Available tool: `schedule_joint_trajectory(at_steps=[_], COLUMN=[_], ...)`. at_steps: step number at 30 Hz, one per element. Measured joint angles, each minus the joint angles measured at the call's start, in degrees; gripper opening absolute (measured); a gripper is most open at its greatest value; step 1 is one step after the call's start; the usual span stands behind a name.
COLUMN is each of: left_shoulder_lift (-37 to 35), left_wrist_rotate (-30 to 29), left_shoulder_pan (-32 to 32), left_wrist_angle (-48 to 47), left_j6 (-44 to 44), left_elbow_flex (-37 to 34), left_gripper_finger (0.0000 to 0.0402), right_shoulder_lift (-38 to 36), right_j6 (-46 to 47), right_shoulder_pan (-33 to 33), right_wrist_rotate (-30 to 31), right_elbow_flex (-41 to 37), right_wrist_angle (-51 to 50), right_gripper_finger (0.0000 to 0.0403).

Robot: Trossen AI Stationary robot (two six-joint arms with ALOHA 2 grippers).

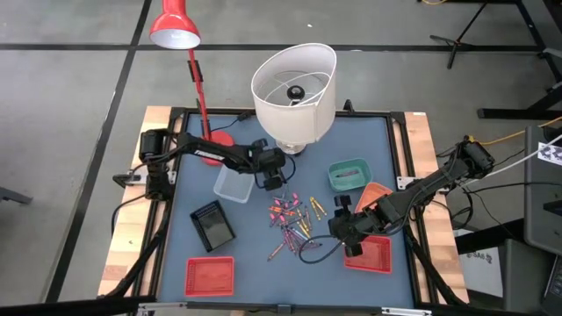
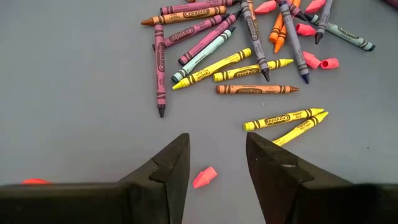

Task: Sort crayons
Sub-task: Put the violet crayon into the green bin

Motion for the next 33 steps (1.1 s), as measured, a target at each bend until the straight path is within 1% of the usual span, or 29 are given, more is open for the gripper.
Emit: schedule_joint_trajectory(at_steps=[5,10,12,16,23,29,33], left_shoulder_lift=[0.0,0.0,0.0,0.0,-0.1,-0.1,-0.1], left_wrist_rotate=[2.4,3.0,3.3,6.2,6.3,6.6,9.1], left_shoulder_pan=[1.7,2.4,2.4,2.4,2.2,0.9,0.1], left_wrist_angle=[0.0,0.0,0.0,-0.2,-5.2,-5.8,-5.8], left_j6=[1.1,1.1,1.1,1.2,1.0,0.6,0.6], left_elbow_flex=[0.0,0.0,0.0,0.0,0.0,0.0,0.0], left_gripper_finger=[0.0124,0.0123,0.0123,0.0123,0.0123,0.0123,0.0123], right_shoulder_lift=[0.0,0.0,0.0,0.0,0.0,0.0,0.0], right_j6=[0.0,0.0,0.0,0.0,0.0,0.0,0.0], right_shoulder_pan=[0.0,0.0,0.0,0.0,0.0,0.0,0.0], right_wrist_rotate=[0.0,0.0,0.0,0.0,0.0,0.0,0.0], right_elbow_flex=[0.0,0.0,0.0,0.0,0.0,0.0,0.0], right_wrist_angle=[0.0,0.0,0.0,0.0,0.0,0.0,0.0], right_gripper_finger=[0.0156,0.0156,0.0156,0.0156,0.0156,0.0156,0.0156])
